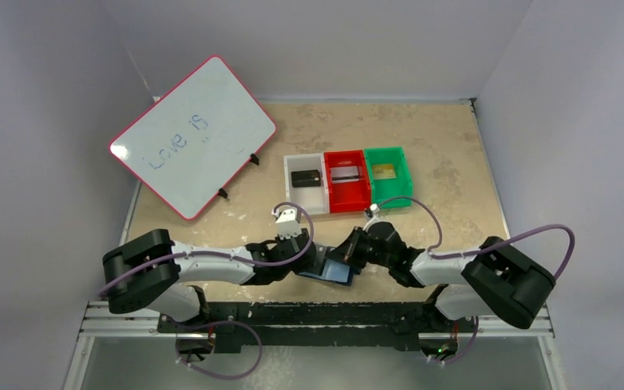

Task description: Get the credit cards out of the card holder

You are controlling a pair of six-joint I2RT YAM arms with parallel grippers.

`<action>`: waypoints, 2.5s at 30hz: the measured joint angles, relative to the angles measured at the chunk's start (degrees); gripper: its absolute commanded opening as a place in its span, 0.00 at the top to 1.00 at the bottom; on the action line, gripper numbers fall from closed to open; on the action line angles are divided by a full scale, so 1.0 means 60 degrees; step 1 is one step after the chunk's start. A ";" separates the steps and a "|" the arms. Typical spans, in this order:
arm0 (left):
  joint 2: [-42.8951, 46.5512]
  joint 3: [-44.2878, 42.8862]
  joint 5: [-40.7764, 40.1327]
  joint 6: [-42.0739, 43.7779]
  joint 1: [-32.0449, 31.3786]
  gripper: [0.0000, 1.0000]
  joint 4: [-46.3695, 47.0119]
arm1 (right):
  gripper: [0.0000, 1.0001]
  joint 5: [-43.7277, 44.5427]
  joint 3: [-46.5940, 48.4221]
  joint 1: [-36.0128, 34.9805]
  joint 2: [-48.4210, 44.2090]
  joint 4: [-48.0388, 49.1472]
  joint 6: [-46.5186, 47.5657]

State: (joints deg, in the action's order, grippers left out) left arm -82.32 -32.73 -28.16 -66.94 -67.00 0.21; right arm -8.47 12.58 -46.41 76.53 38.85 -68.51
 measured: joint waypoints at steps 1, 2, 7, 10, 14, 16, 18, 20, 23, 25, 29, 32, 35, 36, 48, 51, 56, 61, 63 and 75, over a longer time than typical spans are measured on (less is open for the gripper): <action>-0.0018 -0.0011 0.0000 0.0004 0.0000 0.68 0.0022 | 1.00 0.0000 -0.0036 0.0018 -0.0036 -0.0029 0.0000; -0.0025 -0.0011 0.0000 0.0004 0.0000 0.68 0.0033 | 1.00 0.0000 -0.0058 0.0051 -0.0058 -0.0058 0.0000; -0.0029 -0.0015 0.0004 0.0004 0.0000 0.68 0.0036 | 1.00 -0.0004 -0.0138 0.0127 -0.0117 -0.0182 -0.0007; -0.0029 -0.0029 0.0004 0.0004 0.0000 0.68 0.0022 | 1.00 -0.0004 -0.0171 0.0175 -0.0182 -0.0226 -0.0007; -0.0029 -0.0029 0.0007 0.0004 0.0000 0.68 0.0018 | 1.00 0.0025 -0.0248 0.0226 -0.0433 -0.0404 -0.0015; -0.0029 -0.0029 0.0015 0.0011 0.0000 0.68 0.0018 | 0.99 0.0069 -0.0368 0.0248 -0.0605 -0.0426 -0.0084; -0.0036 -0.0036 0.0047 0.0033 0.0000 0.68 0.0022 | 0.89 0.0066 -0.0503 0.0248 -0.0663 -0.0350 -0.0171; -0.0084 -0.0080 0.0066 0.0066 0.0000 0.69 0.0022 | 0.78 0.0055 -0.0583 0.0248 -0.0619 -0.0291 -0.0244; -0.0211 -0.0189 0.0087 0.0087 -0.0007 0.70 0.0029 | 0.73 0.0025 -0.0561 0.0248 -0.0430 -0.0197 -0.0219; -0.0262 -0.0244 0.0098 0.0087 -0.0011 0.71 0.0022 | 0.71 0.0036 -0.0503 0.0248 -0.0262 -0.0036 -0.0222; -0.0280 -0.0259 0.0098 0.0055 -0.0015 0.72 0.0004 | 0.78 0.0033 -0.0408 0.0248 0.0182 0.0419 -0.0339; -0.0280 -0.0259 0.0080 -0.0015 -0.0015 0.73 -0.0040 | 0.84 0.0025 -0.0404 0.0248 0.0514 0.0758 -0.0477; -0.0280 -0.0259 0.0036 -0.0178 -0.0022 0.73 -0.0095 | 0.90 0.0018 -0.0404 0.0262 0.0667 0.0925 -0.0528; -0.0280 -0.0259 0.0015 -0.0233 -0.0022 0.74 -0.0117 | 0.92 0.0022 -0.0404 0.0266 0.0670 0.0947 -0.0535; 0.0506 0.0277 -0.0459 -0.1209 -0.0033 0.74 -0.0776 | 0.95 -0.0532 0.0350 0.0503 0.1096 0.0969 0.0131; 0.0841 0.0441 -0.0495 -0.1246 -0.0033 0.72 -0.1009 | 0.96 -0.0834 0.0346 0.0743 0.1566 0.1366 0.0233; 0.1392 0.0543 -0.0488 -0.1115 -0.0033 0.65 -0.1588 | 0.96 -0.1406 0.0346 0.1060 0.2106 0.1971 0.0455; 0.1854 0.0335 -0.0415 -0.0583 -0.0033 0.63 -0.1545 | 0.97 -0.1657 0.0350 0.1089 0.2401 0.2306 0.0619; 0.1792 0.0127 -0.0233 -0.0339 -0.0033 0.64 -0.1337 | 0.97 -0.1741 0.0350 0.1107 0.2481 0.2404 0.0670; 0.0211 0.0073 0.0681 -0.0211 -0.0022 0.72 0.0044 | 0.94 -0.1785 0.0342 0.1115 0.2670 0.2623 0.0678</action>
State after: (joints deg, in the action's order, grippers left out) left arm -81.06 -32.29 -24.08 -68.20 -67.13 0.47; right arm -19.18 14.63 -39.72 92.55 54.59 -64.45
